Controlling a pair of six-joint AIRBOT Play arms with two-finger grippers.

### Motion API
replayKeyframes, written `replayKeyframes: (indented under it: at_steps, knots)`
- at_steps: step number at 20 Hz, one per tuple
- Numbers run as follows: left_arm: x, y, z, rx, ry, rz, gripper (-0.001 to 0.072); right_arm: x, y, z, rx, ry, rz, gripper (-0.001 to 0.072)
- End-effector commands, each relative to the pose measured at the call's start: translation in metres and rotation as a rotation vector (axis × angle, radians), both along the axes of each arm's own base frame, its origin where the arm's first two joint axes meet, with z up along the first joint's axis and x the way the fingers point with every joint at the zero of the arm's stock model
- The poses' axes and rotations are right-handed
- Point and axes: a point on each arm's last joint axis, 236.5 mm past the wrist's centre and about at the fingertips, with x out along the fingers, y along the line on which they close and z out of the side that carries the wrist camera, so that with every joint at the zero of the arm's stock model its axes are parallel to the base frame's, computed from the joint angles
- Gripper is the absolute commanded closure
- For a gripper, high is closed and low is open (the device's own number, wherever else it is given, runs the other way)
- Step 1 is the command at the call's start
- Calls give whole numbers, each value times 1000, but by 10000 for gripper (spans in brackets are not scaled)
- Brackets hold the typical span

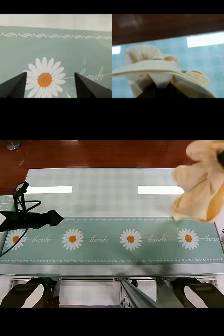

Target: Fold the shirts.

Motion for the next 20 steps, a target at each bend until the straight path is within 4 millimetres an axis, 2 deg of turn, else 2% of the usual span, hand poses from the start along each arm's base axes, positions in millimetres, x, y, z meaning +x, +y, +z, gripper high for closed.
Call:
replayKeyframes:
  at_steps: [1,2,3,4,6,8,11,15,17,19,20]
  knots:
    - [-3,-2,3,-10,-11,2,6,-33,37,76,-35,-160,138,682]
    - [-2,-2,3,-10,-13,3,6,-41,51,83,-33,-168,184,682]
    - [-2,-2,3,-10,-14,3,6,-49,72,80,-20,-153,253,682]
    - [-2,-2,3,-10,-14,3,6,-55,94,71,-11,-116,325,682]
    - [0,-1,3,-9,-21,7,6,-65,146,33,6,-17,470,682]
    - [2,-1,4,-8,-29,12,7,-71,199,-23,16,102,580,682]
    - [3,0,3,-8,-27,13,6,-69,273,-121,55,255,650,682]
    - [3,0,-2,-9,-12,13,6,-50,338,-263,139,515,584,681]
    - [5,0,-5,-8,-8,16,7,-58,380,-301,300,615,618,681]
    - [8,0,-8,-12,-2,22,6,-67,405,-308,416,674,683,671]
    - [7,-2,-10,-22,8,22,6,-66,408,-301,446,695,713,412]
